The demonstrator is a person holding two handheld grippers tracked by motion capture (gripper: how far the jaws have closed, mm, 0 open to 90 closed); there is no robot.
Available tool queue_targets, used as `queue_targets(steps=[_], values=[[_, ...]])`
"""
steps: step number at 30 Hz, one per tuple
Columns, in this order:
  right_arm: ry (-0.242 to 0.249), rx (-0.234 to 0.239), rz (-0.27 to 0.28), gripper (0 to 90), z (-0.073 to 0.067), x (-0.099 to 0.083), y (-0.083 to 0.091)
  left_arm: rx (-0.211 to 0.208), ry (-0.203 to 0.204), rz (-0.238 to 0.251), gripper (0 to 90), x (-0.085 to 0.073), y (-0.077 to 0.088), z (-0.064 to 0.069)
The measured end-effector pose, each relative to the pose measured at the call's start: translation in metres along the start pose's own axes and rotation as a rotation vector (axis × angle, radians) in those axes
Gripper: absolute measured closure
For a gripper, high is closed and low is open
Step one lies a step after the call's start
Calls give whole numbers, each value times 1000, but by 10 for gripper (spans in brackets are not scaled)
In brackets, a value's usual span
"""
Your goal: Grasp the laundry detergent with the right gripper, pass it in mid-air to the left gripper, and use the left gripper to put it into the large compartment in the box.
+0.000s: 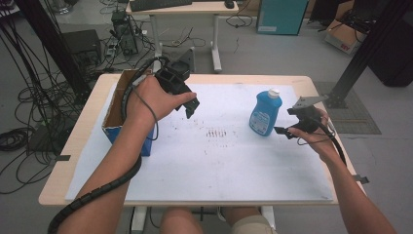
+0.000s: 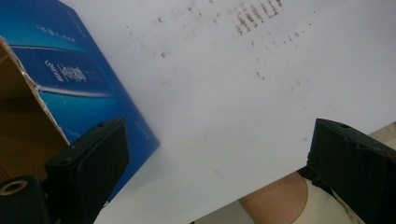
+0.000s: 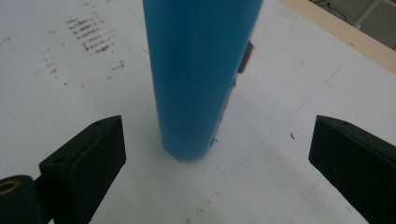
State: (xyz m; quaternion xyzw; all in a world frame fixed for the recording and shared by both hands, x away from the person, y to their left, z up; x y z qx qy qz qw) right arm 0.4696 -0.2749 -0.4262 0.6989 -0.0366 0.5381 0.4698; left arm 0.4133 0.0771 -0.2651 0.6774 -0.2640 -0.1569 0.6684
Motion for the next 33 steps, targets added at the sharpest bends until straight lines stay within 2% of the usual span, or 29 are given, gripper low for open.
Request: queue_targets(steps=[2, 3, 6, 7, 8, 9, 15, 22, 29, 33], values=[[-5, 5, 34, 37, -4, 1, -6, 5, 0, -1, 58, -1, 0, -1], [-5, 5, 34, 37, -4, 1, -6, 5, 3, 0, 58, -1, 0, -1], [-27, -11, 88, 31, -9, 2, -18, 11, 6, 0, 58, -3, 0, -3], [-27, -11, 88, 31, -9, 2, -18, 11, 6, 0, 58, -3, 0, -3], [-44, -19, 124, 26, -11, 5, -22, 6, 7, -5, 58, -4, 0, -3], [-44, -19, 124, 26, -11, 5, -22, 6, 7, -5, 58, -4, 0, -3], [-70, -35, 210, 16, -17, 12, -31, 7, 12, -5, 58, -5, -3, -4], [-103, -56, 284, 6, -18, 17, -35, 6, 8, -10, 58, -3, -4, -2], [-130, -82, 312, 2, -16, 19, -37, 4, 8, -10, 57, 0, -5, 0], [-127, -84, 324, 4, -17, 20, -38, 5, 6, -12, 57, 1, -6, 1]])
Point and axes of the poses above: each handheld gripper's, and its own axes: y roughly backward along the jaws, x roughly out of its top, z roughly to its right, the point moved 7 cm from there along -y, roughly forward along the jaws, and after that the axes turned 4 degrees about -y, right-handed, at the moved point
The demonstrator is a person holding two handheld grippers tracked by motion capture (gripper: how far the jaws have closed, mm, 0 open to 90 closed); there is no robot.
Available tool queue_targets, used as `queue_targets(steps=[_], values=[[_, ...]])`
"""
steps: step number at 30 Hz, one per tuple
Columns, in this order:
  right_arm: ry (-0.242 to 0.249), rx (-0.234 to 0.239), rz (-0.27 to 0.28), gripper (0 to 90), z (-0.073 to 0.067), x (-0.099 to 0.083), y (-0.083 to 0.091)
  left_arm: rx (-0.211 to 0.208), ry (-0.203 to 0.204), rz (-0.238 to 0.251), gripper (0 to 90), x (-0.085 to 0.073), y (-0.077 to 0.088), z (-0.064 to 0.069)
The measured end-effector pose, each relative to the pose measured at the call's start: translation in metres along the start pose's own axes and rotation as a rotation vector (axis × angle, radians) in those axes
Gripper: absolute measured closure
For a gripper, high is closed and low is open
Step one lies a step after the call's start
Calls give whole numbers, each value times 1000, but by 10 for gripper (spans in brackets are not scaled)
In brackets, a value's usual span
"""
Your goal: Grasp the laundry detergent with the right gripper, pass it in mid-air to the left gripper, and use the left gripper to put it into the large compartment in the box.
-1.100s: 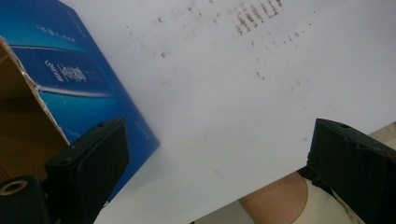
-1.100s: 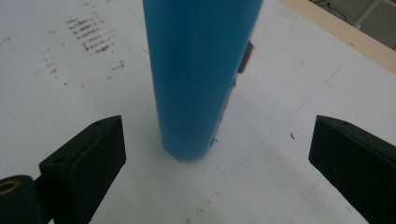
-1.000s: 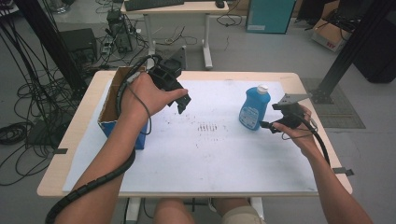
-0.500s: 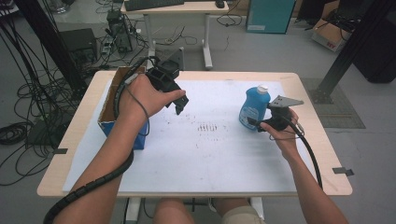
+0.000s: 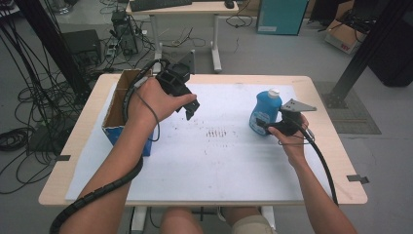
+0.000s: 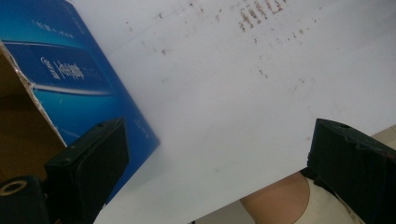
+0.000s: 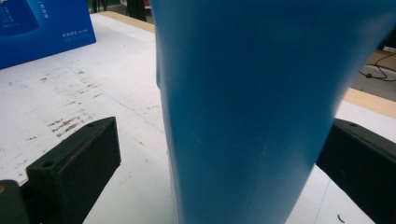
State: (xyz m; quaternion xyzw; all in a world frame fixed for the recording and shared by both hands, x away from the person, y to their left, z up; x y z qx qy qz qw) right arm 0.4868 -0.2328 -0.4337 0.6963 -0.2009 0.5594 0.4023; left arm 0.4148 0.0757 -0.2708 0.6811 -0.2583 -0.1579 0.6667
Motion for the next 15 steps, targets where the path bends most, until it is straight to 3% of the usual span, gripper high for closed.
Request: queue_targets(steps=[15], values=[[7, -12, 37, 1, 0, 3, -2, 2, -12, -12, 57, 1, -4, 0]])
Point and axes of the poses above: each handheld gripper's, and its own axes: y roughly backward along the jaws, x roughly out of its top, z roughly to its right, the point moved 7 cm from there along -y, roughly forward along the jaws, and after that the axes turned 4 degrees about -y, right-handed, at the moved point
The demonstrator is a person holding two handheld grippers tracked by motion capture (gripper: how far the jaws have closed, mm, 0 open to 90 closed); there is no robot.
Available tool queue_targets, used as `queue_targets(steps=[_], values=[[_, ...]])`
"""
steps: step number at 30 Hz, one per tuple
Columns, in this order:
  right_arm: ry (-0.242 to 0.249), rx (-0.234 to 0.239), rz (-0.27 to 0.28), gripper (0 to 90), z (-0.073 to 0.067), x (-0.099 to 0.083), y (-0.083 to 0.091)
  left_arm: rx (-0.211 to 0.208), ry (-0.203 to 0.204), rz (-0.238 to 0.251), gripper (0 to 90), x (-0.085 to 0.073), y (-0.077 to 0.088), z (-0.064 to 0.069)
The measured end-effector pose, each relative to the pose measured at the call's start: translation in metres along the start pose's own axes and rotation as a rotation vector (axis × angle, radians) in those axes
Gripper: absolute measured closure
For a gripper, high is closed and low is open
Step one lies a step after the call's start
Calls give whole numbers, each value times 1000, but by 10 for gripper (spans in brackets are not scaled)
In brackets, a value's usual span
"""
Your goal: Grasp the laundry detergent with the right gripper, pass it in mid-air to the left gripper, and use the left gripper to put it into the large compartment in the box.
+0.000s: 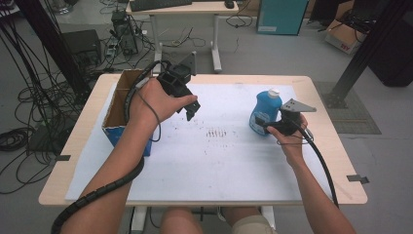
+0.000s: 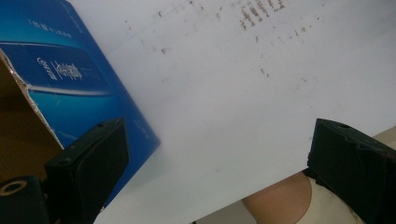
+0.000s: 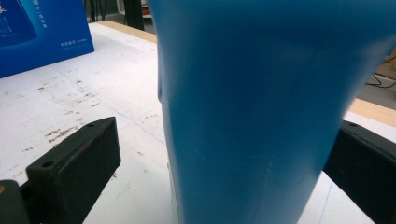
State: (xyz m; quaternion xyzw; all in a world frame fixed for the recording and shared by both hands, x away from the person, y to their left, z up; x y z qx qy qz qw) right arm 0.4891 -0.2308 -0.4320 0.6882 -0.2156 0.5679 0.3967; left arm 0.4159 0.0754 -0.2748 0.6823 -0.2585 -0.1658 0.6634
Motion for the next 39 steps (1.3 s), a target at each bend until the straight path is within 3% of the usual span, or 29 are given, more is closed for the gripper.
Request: queue_targets(steps=[39], values=[[6, -16, 34, 0, -1, 1, -2, 6, -4, 1, 59, 2, 1, 2]])
Point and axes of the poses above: each handheld gripper's, and its own axes: y roughly backward along the jaws, x roughly out of its top, z roughly to its right, the point moved 7 cm from there along -y, roughly forward along the jaws, and after that the axes turned 4 degrees about -y, right-handed, at the moved point
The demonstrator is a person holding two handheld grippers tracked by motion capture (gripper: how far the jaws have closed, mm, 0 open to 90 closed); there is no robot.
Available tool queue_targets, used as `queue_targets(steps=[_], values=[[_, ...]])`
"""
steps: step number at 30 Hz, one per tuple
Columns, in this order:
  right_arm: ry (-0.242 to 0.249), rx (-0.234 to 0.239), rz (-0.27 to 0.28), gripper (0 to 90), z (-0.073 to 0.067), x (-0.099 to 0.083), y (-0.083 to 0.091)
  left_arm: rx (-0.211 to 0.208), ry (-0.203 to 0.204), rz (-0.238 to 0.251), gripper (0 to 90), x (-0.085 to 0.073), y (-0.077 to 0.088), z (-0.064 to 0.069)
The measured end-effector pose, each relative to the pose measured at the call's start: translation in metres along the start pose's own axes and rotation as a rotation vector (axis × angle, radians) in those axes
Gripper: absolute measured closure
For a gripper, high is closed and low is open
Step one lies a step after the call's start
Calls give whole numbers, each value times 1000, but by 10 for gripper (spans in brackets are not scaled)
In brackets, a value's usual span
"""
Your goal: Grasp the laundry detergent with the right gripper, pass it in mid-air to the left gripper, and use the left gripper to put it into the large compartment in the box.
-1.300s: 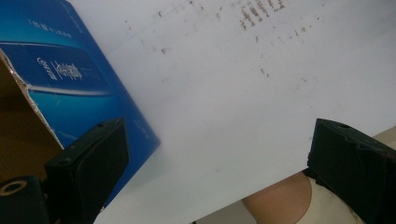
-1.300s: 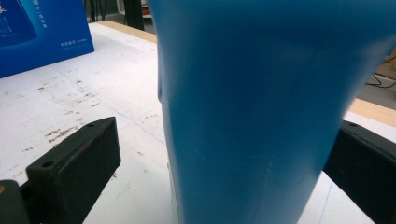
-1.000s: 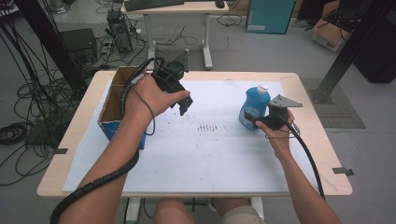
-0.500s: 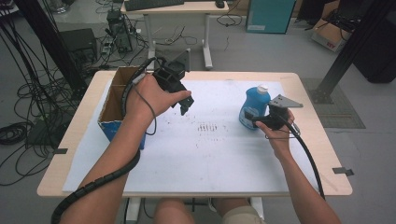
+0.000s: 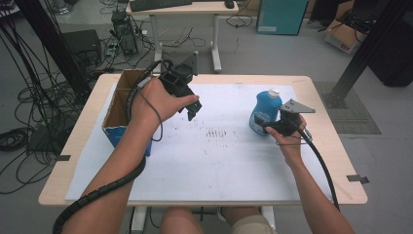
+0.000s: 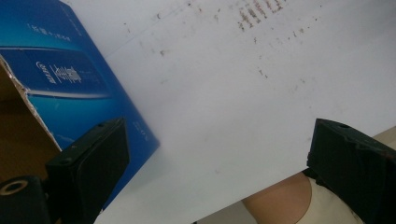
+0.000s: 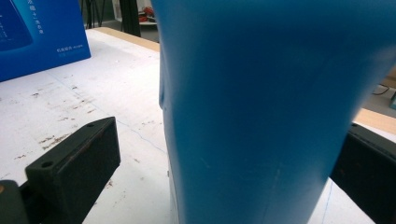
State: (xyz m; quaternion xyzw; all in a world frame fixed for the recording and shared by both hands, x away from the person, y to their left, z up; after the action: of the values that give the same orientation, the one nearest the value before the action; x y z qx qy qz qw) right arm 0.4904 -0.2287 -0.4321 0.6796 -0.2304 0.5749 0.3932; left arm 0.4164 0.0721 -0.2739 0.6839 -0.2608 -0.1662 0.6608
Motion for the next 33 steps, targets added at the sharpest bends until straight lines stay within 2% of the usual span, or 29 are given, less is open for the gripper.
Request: queue_targets(steps=[33], values=[[1, -11, 4, 2, 1, -3, 1, -1, -10, 0, 59, 4, 1, 3]])
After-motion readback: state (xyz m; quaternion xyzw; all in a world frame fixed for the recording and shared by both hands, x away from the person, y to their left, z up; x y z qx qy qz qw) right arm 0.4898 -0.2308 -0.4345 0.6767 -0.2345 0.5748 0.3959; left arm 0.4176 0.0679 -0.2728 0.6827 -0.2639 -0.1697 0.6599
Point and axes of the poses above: each handheld gripper's, and its own axes: y roughly backward along the jaws, x roughly out of its top, z roughly to its right, the point moved 7 cm from there along -y, roughly forward along the jaws, and after that the axes turned 4 degrees about -y, right-handed, at the moved point
